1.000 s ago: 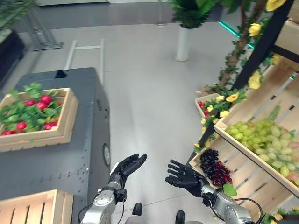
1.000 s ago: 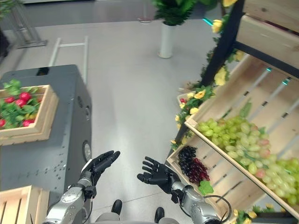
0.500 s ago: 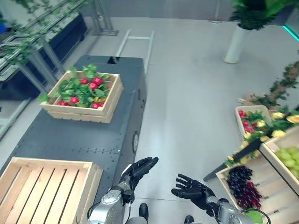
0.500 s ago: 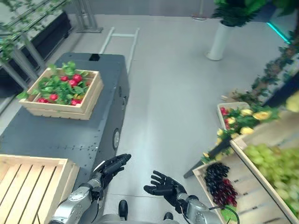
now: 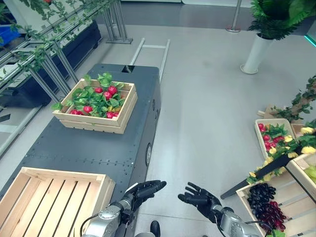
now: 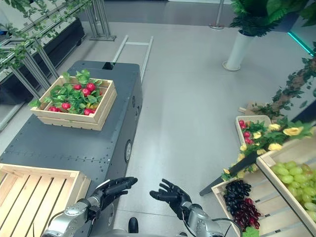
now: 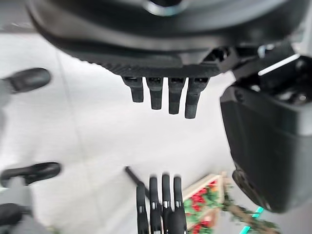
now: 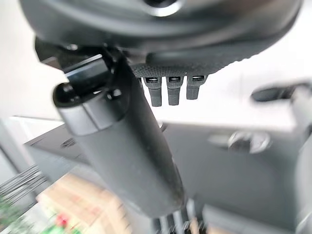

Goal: Pick up the fruits from the basket on one side to the basket on the other side

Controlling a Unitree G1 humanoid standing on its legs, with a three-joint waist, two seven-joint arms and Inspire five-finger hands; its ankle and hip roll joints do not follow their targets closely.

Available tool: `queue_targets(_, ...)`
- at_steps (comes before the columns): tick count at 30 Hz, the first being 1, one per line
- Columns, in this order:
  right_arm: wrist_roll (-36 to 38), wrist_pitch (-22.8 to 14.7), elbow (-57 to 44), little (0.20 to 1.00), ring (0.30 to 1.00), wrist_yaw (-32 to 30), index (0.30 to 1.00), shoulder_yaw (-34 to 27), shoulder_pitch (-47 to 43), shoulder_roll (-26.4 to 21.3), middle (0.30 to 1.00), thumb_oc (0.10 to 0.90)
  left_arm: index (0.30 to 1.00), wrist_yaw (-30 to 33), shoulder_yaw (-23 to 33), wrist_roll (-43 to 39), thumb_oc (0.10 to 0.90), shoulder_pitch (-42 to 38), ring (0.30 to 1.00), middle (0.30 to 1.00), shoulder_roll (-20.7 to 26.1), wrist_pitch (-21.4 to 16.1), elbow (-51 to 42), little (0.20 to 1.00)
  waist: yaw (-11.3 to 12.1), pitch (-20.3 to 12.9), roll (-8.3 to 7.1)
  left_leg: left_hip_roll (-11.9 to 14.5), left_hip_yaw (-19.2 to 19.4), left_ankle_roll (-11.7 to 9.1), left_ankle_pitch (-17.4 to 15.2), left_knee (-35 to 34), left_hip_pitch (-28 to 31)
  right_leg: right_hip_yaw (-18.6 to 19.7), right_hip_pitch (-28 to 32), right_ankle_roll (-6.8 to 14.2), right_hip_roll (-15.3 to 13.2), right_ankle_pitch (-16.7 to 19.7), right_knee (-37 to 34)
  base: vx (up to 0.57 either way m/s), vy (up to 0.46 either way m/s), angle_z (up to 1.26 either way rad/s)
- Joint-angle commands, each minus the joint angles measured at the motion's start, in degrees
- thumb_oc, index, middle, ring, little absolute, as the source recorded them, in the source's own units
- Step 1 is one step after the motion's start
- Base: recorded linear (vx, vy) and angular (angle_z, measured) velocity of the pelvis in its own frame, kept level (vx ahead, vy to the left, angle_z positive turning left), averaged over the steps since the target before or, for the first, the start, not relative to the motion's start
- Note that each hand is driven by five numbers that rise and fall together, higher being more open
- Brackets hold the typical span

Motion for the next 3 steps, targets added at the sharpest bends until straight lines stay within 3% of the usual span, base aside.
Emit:
queue_targets(1,-1.85,-4.68,0.68,0.9,0.9,0.66,0.9,-1.35,-1.83,-1.41,0.9,0.8,0.9,0.42,-1.67,1.36,0.8,-4.87,0.9,0.9,-1.85,-2.96,3.61,0.9,0.18,-1.7,1.99,2.47,0.27,-3.01,-5.31,0.53,3.88,1.41,-6.31,-0.98,1.1,4.58,3.02,-0.01,0.026,-0.1)
queue_targets(3,-2.01,-4.19,1.9,0.9,0.9,0.74,0.9,-1.41,-1.97,-1.26,0.9,0.8,0.9,0.67,-1.55,2.4,0.8,-5.06,0.9,0.9,-2.51,-3.92,5.52,0.9,0.17,-1.69,1.89,2.56,0.36,-3.07,-5.29,0.53,3.88,1.54,-6.25,-0.97,1.12,4.61,2.88,0.0,0.022,-0.14)
